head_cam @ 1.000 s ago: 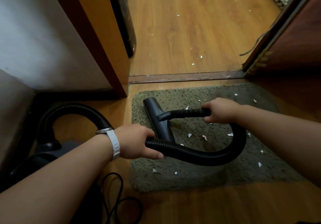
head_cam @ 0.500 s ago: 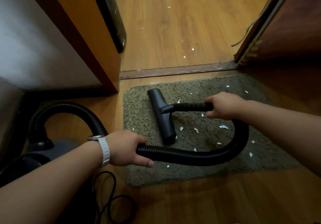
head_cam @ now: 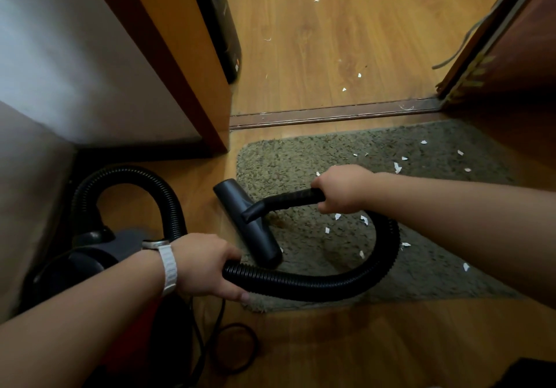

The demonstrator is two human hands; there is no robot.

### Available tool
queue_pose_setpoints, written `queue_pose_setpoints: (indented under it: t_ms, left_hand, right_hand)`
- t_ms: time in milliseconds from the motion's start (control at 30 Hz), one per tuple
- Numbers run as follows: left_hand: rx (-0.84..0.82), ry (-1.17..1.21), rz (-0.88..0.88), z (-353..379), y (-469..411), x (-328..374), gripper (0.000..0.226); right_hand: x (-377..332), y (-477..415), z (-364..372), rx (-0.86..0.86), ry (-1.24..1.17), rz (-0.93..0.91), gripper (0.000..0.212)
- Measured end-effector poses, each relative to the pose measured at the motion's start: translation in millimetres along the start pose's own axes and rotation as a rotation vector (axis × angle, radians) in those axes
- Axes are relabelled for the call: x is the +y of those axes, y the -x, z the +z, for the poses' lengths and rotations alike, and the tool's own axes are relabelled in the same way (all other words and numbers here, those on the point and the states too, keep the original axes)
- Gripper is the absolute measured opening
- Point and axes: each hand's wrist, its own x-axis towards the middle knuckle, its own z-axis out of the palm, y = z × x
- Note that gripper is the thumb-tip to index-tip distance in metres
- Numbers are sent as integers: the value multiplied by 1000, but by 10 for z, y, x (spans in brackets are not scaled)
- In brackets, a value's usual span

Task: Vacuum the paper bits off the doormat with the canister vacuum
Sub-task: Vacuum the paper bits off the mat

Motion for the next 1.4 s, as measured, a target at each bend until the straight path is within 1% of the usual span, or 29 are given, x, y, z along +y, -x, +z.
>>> queue_pose_setpoints:
  t_ms: [233,333,500,667,767,967,1100,1233,1400]
  left_hand:
    - [31,84,3,-92,-50,-12,57]
    - [39,97,12,-146,-79,23,56]
    - [46,107,23,-175,-103,93,54]
    - [51,95,22,-176,-121,113,54]
    - [24,52,23,-183,-134,138,52]
    - [3,37,13,-158,-113,118,56]
    - [-1,19,4,-117,-61,64,60]
    - [-17,24,8,-93,-26,20,55]
    - [8,43,14,-95,-23,2,54]
  right_hand:
    - [294,60,-29,-22,-49,131,23]
    - [400,107,-43,-30,-54,157,26]
    - [454,142,-153,1,2,143,28]
    - [519,235,-184,12,-58,150,28]
    - [420,239,-108,30,-54,129,26]
    - [181,59,-74,23,-10,61,25]
    - [63,-83,-88,8,-22,43,27]
    - [-5,-156,-81,-9,-36,38,27]
    - [19,-156,-79,-28,-42,42,27]
